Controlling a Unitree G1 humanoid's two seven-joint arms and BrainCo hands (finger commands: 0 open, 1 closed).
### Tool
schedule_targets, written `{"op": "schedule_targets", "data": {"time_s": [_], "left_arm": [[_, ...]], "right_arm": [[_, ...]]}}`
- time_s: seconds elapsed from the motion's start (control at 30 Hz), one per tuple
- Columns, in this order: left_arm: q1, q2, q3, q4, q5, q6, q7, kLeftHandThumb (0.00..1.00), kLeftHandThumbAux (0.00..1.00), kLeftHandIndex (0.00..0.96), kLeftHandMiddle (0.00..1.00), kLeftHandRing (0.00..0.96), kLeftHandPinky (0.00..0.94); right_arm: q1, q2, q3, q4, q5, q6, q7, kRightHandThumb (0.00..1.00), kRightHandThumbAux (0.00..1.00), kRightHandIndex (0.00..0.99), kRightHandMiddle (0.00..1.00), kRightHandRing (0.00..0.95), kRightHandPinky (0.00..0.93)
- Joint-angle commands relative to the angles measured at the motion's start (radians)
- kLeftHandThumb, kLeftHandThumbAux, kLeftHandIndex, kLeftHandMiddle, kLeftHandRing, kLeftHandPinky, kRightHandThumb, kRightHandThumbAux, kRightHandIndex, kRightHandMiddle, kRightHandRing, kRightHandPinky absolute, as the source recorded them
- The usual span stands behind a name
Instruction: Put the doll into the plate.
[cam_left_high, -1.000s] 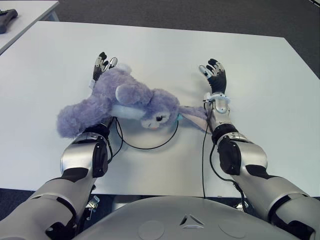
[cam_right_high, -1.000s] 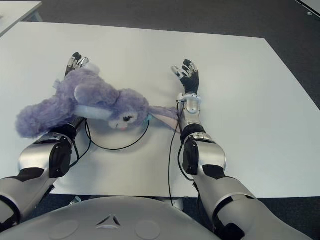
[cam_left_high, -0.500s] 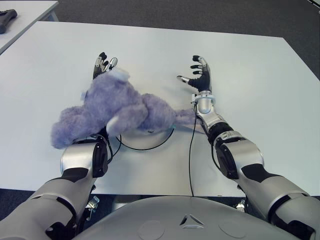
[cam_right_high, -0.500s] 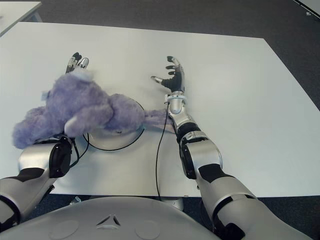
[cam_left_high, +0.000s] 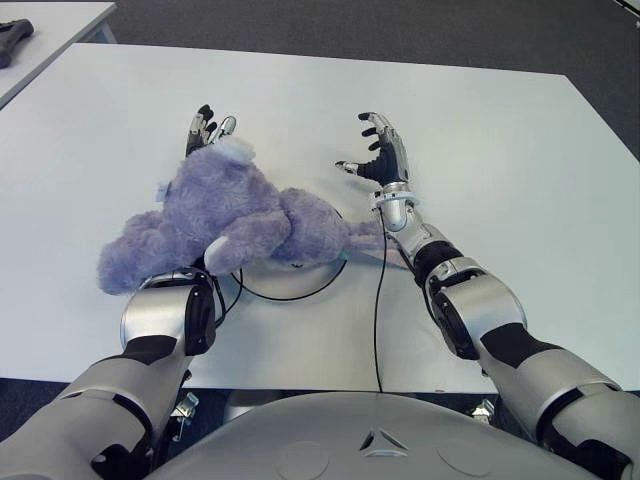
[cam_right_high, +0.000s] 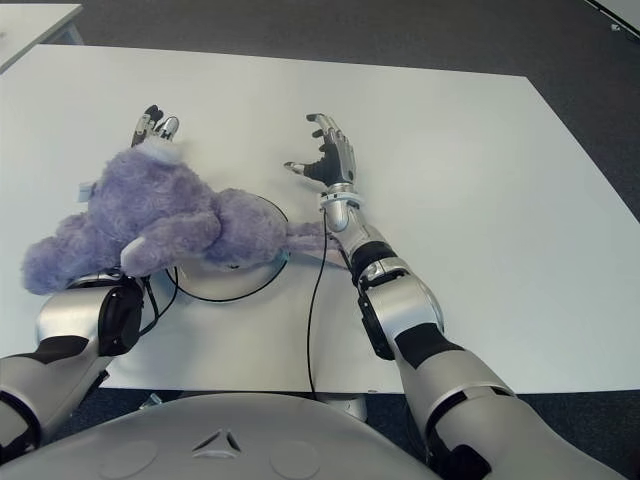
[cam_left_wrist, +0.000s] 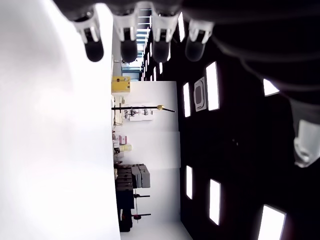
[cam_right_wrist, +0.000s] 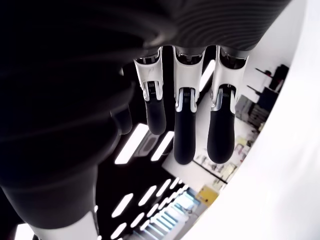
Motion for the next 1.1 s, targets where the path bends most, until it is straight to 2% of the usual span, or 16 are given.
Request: {"op": "schedule_targets", "data": {"time_s": [0.03, 0.3, 0.67, 1.1], "left_arm": [[0.222, -0.073, -0.007, 0.137, 0.006, 0.092, -0.006, 0.0, 0.483, 0.0, 0.045, 0.003, 0.0], [0.219, -0.072, -0.006, 0.138, 0.004, 0.106, -0.009, 0.0, 0.487, 0.0, 0.042, 0.0, 0.0], [0.224, -0.076, -0.001, 0.136, -0.001, 0.091, -0.012, 0.0, 0.484, 0.0, 0.047, 0.001, 0.0], [0.227, -0.075, 0.0, 0.135, -0.002, 0.087, -0.011, 0.0, 0.487, 0.0, 0.052, 0.009, 0.0]], "right_arm": [[0.227, 0.049, 0.073, 0.125, -0.061, 0.077, -0.013, 0.0, 0.897, 0.194, 0.191, 0.282, 0.366], [0.227, 0.048, 0.073, 0.123, -0.044, 0.068, -0.014, 0.0, 0.893, 0.196, 0.21, 0.26, 0.31], [0.232, 0.047, 0.063, 0.122, -0.032, 0.049, -0.026, 0.0, 0.891, 0.196, 0.216, 0.254, 0.322], [0.236, 0.054, 0.041, 0.121, -0.008, 0.05, -0.017, 0.0, 0.881, 0.185, 0.214, 0.248, 0.287]]}}
